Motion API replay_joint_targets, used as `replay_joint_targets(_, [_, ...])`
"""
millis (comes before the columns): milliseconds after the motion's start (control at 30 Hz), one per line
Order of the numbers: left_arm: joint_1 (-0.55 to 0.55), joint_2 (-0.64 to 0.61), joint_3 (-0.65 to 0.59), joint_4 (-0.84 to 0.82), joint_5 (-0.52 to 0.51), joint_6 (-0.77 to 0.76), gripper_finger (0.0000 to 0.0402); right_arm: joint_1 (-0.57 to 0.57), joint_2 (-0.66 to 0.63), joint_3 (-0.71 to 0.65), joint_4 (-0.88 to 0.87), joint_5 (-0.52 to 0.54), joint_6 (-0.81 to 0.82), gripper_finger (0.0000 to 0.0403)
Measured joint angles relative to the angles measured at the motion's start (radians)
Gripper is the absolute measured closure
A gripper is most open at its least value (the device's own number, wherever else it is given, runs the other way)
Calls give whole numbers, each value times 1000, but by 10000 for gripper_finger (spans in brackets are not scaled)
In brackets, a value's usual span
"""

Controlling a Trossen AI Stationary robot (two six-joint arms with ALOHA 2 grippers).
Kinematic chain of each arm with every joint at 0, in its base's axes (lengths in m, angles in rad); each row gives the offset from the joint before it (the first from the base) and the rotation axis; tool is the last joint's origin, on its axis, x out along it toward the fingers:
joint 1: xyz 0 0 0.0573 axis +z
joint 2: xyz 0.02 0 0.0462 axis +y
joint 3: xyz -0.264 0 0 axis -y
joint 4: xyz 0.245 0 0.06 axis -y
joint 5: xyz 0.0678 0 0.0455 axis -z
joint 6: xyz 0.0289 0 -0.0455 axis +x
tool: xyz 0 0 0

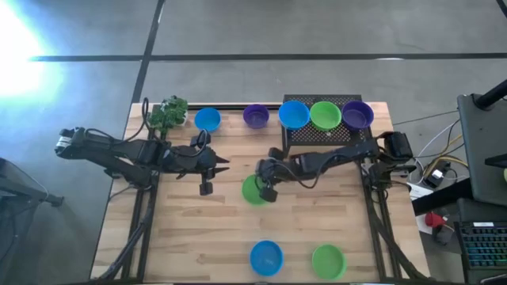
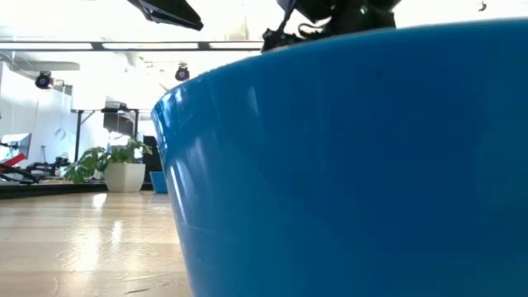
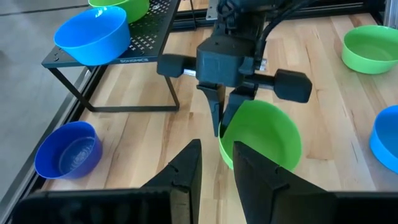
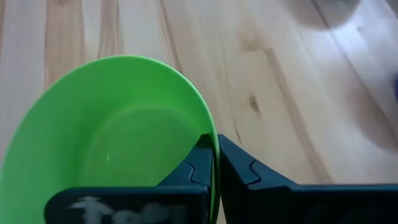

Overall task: Pick & Place Mini bowls
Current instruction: Stack the left green bowl on the green bowl on the shelf

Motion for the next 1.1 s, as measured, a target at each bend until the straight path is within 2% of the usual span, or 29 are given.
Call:
replay_joint_targets(267, [0, 0, 0, 0, 0, 5, 317, -10, -10, 128, -198, 0, -45, 395])
replay_joint_targets(433, [0, 0, 0, -3, 0, 5, 317, -24, -54, 160, -252, -1, -69, 395])
replay_joint_targets(767, [1, 0, 0, -10, 0, 35, 317, -64, -292, 142, -387, 2, -20, 395])
replay_joint_targets(1100, [1, 0, 1, -2, 0, 49, 317, -194, -540, 139, -546, 150, 98, 395])
